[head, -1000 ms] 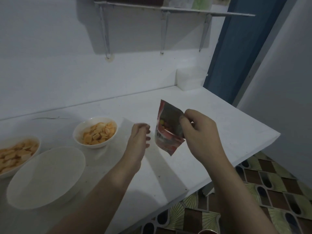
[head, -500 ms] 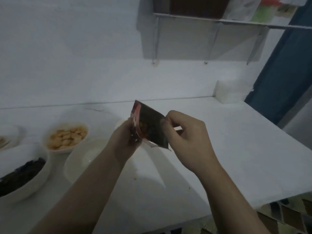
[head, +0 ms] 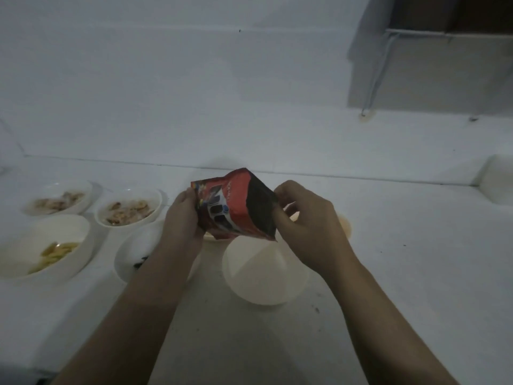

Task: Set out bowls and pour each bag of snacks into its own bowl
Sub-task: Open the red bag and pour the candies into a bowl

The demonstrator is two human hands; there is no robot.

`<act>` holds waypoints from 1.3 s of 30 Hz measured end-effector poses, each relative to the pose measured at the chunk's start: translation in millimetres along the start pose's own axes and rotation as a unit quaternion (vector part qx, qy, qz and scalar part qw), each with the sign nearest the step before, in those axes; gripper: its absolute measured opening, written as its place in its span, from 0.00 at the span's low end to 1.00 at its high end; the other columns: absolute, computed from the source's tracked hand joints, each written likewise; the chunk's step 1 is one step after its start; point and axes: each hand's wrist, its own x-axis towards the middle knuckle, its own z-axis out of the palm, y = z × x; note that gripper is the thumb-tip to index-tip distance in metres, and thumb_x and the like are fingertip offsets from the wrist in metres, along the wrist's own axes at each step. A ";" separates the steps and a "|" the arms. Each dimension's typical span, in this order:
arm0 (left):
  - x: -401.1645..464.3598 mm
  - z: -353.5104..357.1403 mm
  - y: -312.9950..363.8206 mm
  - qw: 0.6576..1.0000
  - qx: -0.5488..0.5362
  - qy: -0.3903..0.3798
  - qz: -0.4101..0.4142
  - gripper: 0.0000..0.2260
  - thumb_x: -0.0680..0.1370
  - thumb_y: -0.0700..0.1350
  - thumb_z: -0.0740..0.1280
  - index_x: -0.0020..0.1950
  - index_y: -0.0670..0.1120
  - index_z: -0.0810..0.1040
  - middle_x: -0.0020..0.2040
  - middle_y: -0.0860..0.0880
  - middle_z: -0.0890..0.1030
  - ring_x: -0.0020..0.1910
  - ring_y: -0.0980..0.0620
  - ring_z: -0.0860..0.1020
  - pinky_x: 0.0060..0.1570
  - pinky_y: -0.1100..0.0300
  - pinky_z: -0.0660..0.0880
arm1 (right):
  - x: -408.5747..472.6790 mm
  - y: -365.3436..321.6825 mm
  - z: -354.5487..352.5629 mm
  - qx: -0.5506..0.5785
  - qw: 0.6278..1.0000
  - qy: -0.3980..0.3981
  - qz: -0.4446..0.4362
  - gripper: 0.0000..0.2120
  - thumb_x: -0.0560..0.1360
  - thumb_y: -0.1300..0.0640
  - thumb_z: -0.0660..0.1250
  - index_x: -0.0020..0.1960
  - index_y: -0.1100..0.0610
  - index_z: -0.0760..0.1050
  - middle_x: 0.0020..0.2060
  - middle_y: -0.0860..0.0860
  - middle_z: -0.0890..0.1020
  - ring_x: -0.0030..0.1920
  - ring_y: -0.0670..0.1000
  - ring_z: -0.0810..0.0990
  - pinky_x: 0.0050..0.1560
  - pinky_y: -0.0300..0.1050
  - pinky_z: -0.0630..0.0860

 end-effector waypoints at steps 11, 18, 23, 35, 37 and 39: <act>8.3 -6.8 3.1 0.985 0.120 0.014 0.124 0.13 0.85 0.49 0.52 0.50 0.43 0.72 0.44 0.48 0.79 0.43 0.53 0.80 0.39 0.61 0.75 | 11.4 -12.1 25.5 -0.017 0.995 0.092 0.026 0.07 0.79 0.48 0.64 0.51 0.47 0.80 0.39 0.37 0.81 0.42 0.38 0.79 0.39 0.34 0.76; 5.1 -4.5 2.5 0.969 0.189 -0.006 0.162 0.13 0.85 0.51 0.51 0.53 0.45 0.71 0.45 0.50 0.78 0.44 0.57 0.78 0.33 0.70 0.73 | 6.3 -7.2 24.2 -0.063 0.990 0.117 0.046 0.04 0.78 0.54 0.65 0.47 0.49 0.79 0.34 0.41 0.81 0.36 0.43 0.80 0.39 0.46 0.79; 5.6 -3.3 5.4 0.950 0.234 -0.016 0.204 0.13 0.85 0.52 0.52 0.53 0.45 0.71 0.49 0.47 0.77 0.47 0.53 0.78 0.39 0.64 0.73 | 1.3 -4.3 22.1 -0.095 0.987 0.097 0.086 0.03 0.78 0.54 0.66 0.45 0.48 0.76 0.32 0.41 0.81 0.36 0.44 0.79 0.37 0.48 0.79; -0.1 -8.8 -0.3 0.905 0.305 -0.056 0.290 0.16 0.83 0.54 0.54 0.52 0.44 0.75 0.48 0.45 0.79 0.51 0.49 0.79 0.48 0.54 0.81 | -11.4 4.1 25.5 -0.185 0.968 -0.002 0.170 0.05 0.79 0.57 0.65 0.48 0.50 0.80 0.47 0.45 0.79 0.44 0.47 0.76 0.47 0.46 0.76; -0.9 -8.9 1.6 0.900 0.314 -0.058 0.298 0.15 0.84 0.52 0.55 0.53 0.44 0.75 0.49 0.45 0.79 0.52 0.49 0.79 0.49 0.55 0.80 | -11.8 6.0 27.7 -0.183 0.969 0.006 0.167 0.04 0.79 0.56 0.66 0.48 0.50 0.80 0.47 0.45 0.76 0.44 0.47 0.75 0.46 0.44 0.75; -2.5 -9.1 2.9 0.894 0.321 -0.060 0.307 0.14 0.84 0.51 0.55 0.53 0.44 0.75 0.49 0.46 0.79 0.52 0.50 0.78 0.49 0.57 0.79 | -13.3 7.4 31.0 -0.171 0.970 0.012 0.172 0.04 0.79 0.56 0.66 0.46 0.50 0.79 0.48 0.44 0.73 0.45 0.47 0.75 0.45 0.42 0.72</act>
